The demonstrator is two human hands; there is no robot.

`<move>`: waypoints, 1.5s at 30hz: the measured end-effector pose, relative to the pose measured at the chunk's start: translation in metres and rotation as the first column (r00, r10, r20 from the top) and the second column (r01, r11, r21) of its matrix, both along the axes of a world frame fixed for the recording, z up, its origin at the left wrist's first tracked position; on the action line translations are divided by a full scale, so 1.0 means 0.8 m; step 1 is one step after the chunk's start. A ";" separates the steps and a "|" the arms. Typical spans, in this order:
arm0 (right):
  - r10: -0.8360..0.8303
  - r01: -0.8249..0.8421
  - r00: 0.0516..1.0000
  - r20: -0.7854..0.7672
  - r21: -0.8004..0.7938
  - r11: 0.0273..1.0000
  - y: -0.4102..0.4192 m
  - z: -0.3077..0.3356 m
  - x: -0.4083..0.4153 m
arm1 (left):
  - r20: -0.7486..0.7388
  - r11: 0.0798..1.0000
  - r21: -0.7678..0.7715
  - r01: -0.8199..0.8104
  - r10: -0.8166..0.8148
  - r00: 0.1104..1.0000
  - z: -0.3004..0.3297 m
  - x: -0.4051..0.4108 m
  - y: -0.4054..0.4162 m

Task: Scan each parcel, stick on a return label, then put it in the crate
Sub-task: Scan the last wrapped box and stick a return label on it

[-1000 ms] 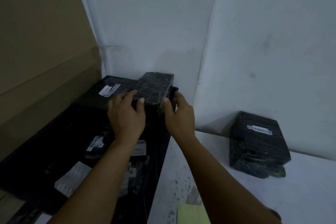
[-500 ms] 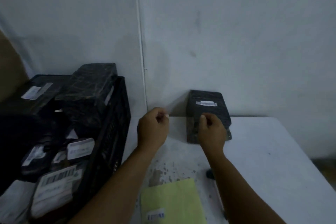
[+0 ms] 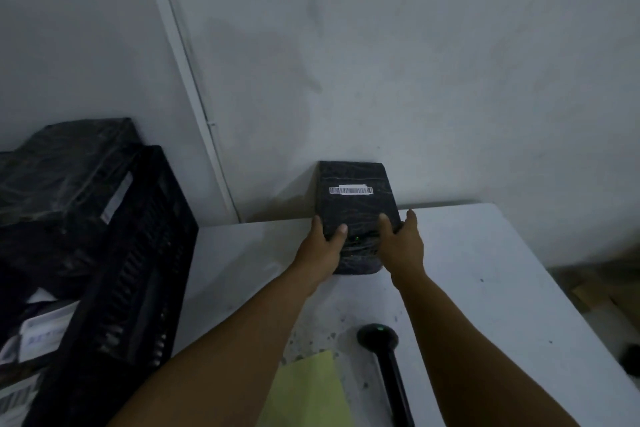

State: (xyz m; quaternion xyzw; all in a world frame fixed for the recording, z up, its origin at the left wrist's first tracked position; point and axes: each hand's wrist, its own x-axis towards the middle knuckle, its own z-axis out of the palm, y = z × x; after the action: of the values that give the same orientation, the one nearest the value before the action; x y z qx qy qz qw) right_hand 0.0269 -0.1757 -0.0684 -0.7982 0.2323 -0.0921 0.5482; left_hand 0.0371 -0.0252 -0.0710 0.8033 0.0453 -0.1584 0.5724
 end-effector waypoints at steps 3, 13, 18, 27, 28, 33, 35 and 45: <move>0.010 -0.012 0.999 -0.051 -0.031 0.999 0.002 -0.008 0.004 | 0.026 0.994 0.011 -0.110 0.109 0.994 -0.005 0.009 0.001; 0.240 -0.240 0.971 -0.005 -0.009 0.971 0.092 -0.038 -0.053 | 0.152 0.905 0.071 -0.420 0.406 0.901 -0.028 -0.055 0.120; 0.307 -0.305 0.952 0.003 -0.112 0.946 0.129 -0.040 -0.078 | 0.224 0.896 0.014 -0.444 0.430 0.875 -0.032 -0.104 0.160; 0.091 -0.082 0.996 0.005 -0.382 0.920 0.099 -0.050 -0.150 | 0.241 0.894 0.004 -0.447 0.433 0.869 -0.030 -0.141 0.162; -0.005 -0.007 1.000 -0.027 -0.439 0.898 0.086 -0.057 -0.163 | 0.242 0.894 0.009 -0.448 0.433 0.868 -0.030 -0.142 0.163; -0.191 -0.045 0.852 -0.488 -0.432 0.901 0.042 -0.100 -0.210 | 0.237 0.914 0.020 -0.405 0.389 0.890 -0.032 -0.148 0.166; -0.134 -0.100 0.804 -0.579 -0.354 0.930 0.037 -0.116 -0.216 | 0.235 0.917 0.049 -0.395 0.374 0.897 -0.033 -0.150 0.169; 0.007 -0.034 0.932 -0.362 -0.068 0.997 0.059 -0.076 -0.225 | 0.219 0.909 0.031 -0.416 0.400 0.890 -0.045 -0.161 0.172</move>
State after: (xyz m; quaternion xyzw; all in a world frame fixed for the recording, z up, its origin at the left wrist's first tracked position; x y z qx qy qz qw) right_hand -0.1529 -0.1283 -0.1294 -0.8235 0.3170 0.0537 0.4674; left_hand -0.0916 0.1127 -0.1069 0.8092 0.1589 0.0517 0.5633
